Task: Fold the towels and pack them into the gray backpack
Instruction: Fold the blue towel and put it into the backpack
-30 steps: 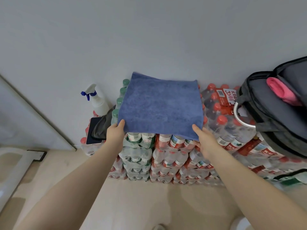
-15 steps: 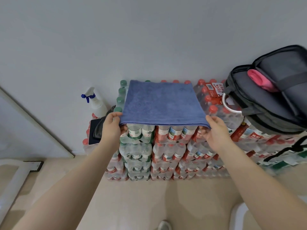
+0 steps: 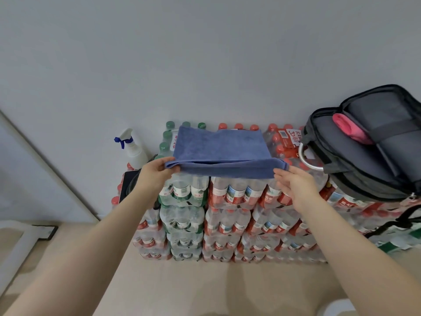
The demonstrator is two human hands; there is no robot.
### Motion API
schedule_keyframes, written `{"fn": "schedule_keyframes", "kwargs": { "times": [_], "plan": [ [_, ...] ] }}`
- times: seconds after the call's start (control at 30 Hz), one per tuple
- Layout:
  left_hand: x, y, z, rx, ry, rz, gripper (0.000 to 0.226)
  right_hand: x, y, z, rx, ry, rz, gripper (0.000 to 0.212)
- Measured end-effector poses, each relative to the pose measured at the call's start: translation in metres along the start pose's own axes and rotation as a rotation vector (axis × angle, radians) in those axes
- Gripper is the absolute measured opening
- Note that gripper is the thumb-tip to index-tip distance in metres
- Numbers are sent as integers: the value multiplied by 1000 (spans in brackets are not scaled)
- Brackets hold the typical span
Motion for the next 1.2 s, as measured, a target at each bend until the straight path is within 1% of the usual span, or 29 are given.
{"fn": "schedule_keyframes", "kwargs": {
  "times": [0.07,0.17,0.23,0.3,0.37,0.47,0.53,0.6,0.67,0.7,0.73,0.8,0.87,1.0,1.03,1.1,1.2],
  "plan": [
    [-1,0,6,109,-46,-2,13,-4,1,10,19,-70,-169,25],
    [4,-1,16,208,-57,113,19,-14,6,20,61,-180,-319,17],
    [10,-2,26,241,-39,125,22,-22,12,26,41,-246,-357,10],
    [15,-2,40,225,-31,62,19,-27,17,38,11,-274,-402,12],
    [19,1,56,173,-41,5,18,-30,22,56,-1,-257,-446,18],
    [21,6,90,96,-55,-12,21,-34,33,88,0,-226,-459,28],
    [21,11,114,79,-90,-14,20,-37,44,106,-5,-204,-479,22],
    [23,16,140,79,-118,6,23,-42,56,128,-21,-184,-470,21],
    [25,20,163,82,-120,88,26,-46,70,150,-48,-164,-471,22],
    [24,22,174,77,-107,141,23,-48,77,159,-52,-165,-493,21],
    [23,23,183,70,-86,224,20,-47,82,168,-50,-170,-528,18],
    [19,24,196,60,-25,483,11,-43,89,182,-49,-169,-655,13],
    [17,24,205,63,25,658,11,-37,94,193,-60,-179,-804,9],
    [21,26,220,69,51,737,16,-37,96,204,8,-219,-971,23],
    [22,27,222,69,49,744,16,-37,97,206,11,-228,-1023,24],
    [24,30,226,54,45,781,16,-37,100,210,3,-236,-1096,16],
    [23,35,233,35,42,857,15,-35,100,213,15,-247,-1144,24]
  ]
}}
Point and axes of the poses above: each hand's wrist, its own z-axis towards the middle knuckle, its own y-axis out of the palm, x = y × z, the point moved 6 cm from there along z, towards the middle knuckle, and after that the axes turned 9 degrees about z, right-handed, at the moved point
